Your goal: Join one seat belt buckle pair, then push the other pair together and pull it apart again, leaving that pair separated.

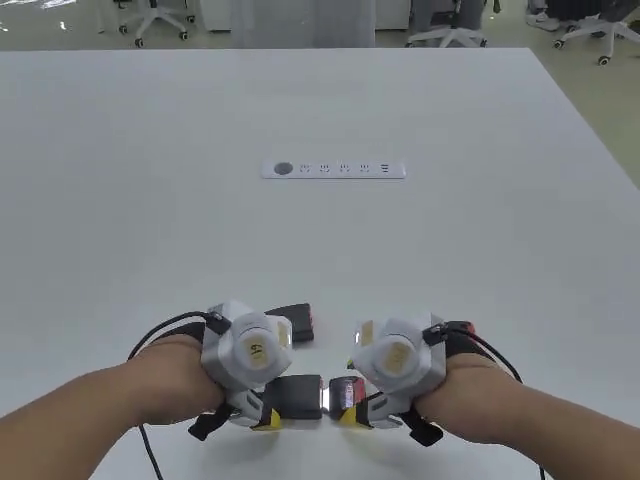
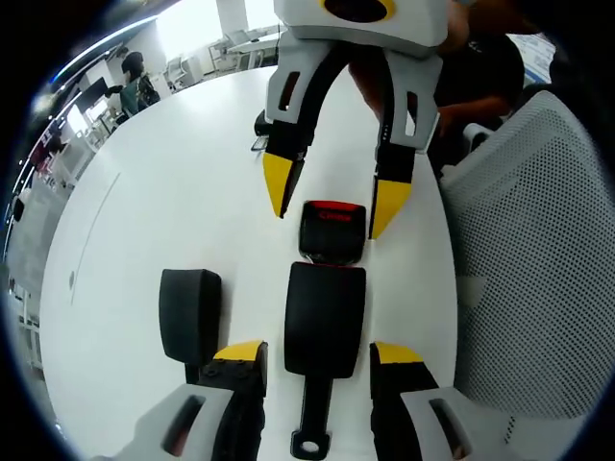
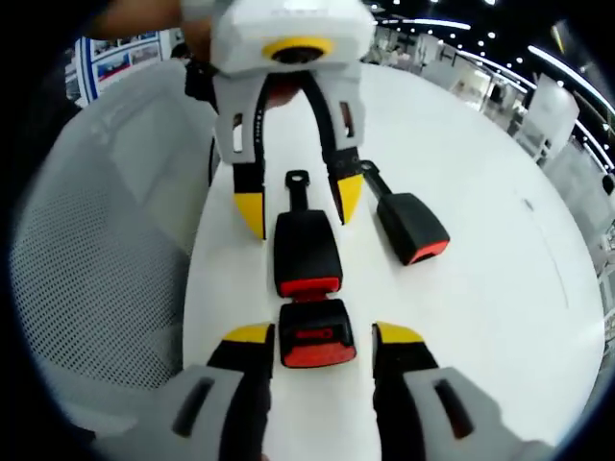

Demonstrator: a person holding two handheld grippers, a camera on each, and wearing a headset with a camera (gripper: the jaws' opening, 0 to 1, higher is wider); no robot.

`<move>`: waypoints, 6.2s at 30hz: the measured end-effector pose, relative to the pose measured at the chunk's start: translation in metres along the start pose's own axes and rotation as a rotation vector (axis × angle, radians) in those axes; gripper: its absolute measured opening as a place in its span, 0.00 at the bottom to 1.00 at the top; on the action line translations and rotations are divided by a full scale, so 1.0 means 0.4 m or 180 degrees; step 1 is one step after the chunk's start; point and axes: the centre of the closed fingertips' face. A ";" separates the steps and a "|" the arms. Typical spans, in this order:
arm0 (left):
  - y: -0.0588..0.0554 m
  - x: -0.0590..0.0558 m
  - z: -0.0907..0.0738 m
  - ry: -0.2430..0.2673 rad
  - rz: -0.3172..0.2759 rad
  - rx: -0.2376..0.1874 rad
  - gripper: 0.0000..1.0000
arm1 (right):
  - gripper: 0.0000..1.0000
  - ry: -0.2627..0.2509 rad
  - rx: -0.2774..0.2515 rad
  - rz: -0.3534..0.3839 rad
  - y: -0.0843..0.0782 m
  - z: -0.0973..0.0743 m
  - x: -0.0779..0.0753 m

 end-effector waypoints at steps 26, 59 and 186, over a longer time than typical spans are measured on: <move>-0.004 0.252 0.008 0.0352 -0.0009 -0.0009 0.45 | 0.37 -0.0433 0.0388 0.0060 -0.258 -0.152 -0.231; -0.028 0.230 0.061 -0.0100 0.0285 0.0252 0.32 | 0.35 -0.0082 0.0433 0.0255 -0.326 -0.132 -0.267; -0.014 0.231 0.031 0.0158 0.0277 0.0236 0.49 | 0.63 -0.0807 0.0489 0.0417 -0.355 -0.210 -0.207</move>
Point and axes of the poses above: the centre of the closed fingertips' face, and the gripper's own axes: z roughly forward along the fingers, x roughly to its left, y roughly out of its top, and after that the axes turned 2 degrees about z, right-handed
